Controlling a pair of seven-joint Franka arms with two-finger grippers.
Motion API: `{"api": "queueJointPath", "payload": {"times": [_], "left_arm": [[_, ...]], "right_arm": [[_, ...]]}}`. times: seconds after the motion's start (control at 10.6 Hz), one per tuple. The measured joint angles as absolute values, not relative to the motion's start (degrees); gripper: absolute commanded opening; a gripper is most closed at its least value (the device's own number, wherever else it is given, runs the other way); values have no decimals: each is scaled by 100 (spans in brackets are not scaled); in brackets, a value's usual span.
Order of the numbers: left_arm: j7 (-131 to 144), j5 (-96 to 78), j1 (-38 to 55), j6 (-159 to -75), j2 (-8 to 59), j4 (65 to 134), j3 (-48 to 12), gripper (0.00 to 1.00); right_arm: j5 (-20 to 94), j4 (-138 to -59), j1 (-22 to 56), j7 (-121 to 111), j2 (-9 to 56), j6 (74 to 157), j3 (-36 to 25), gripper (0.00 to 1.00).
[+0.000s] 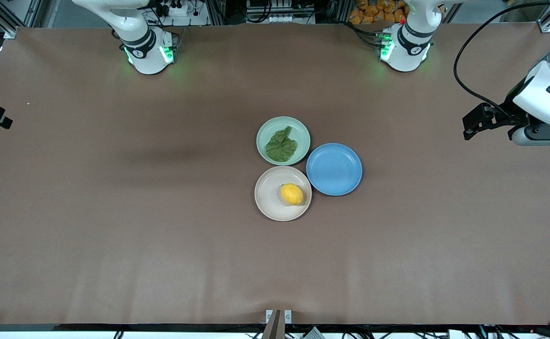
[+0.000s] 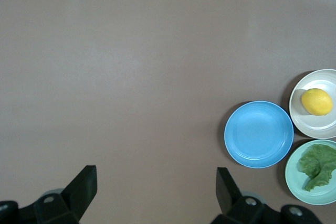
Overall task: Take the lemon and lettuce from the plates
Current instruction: 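Move the left gripper over the white plate toward the lemon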
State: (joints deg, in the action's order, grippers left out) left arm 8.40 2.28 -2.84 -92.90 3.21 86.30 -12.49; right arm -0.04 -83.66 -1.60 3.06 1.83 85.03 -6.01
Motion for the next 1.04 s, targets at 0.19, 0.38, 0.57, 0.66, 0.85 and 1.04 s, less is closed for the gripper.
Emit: {"api": "queueJointPath", "payload": {"times": [0.19, 0.38, 0.57, 0.66, 0.85, 1.04], "left_arm": [[840, 228, -284, -9290, 321, 8630, -1249, 100], [840, 228, -282, -9290, 322, 8635, -1249, 100], [840, -43, -282, -9290, 333, 8644, -1250, 100], [840, -204, -282, -9290, 359, 8661, -1249, 100], [830, -285, -176, -9456, 526, 8706, -1258, 100], [831, -314, 269, -9958, 845, 8732, -1268, 100]], "right_arm": [[-7, -8366, -153, 306, 192, 8508, -600, 100], [-9, -8366, -127, 306, 192, 8509, -598, 100], [-10, -8365, -113, 306, 193, 8510, -598, 100], [-10, -8365, -112, 306, 193, 8510, -598, 100], [-11, -8364, -111, 306, 195, 8511, -598, 100], [-12, -8362, -110, 306, 199, 8512, -597, 100]]}}
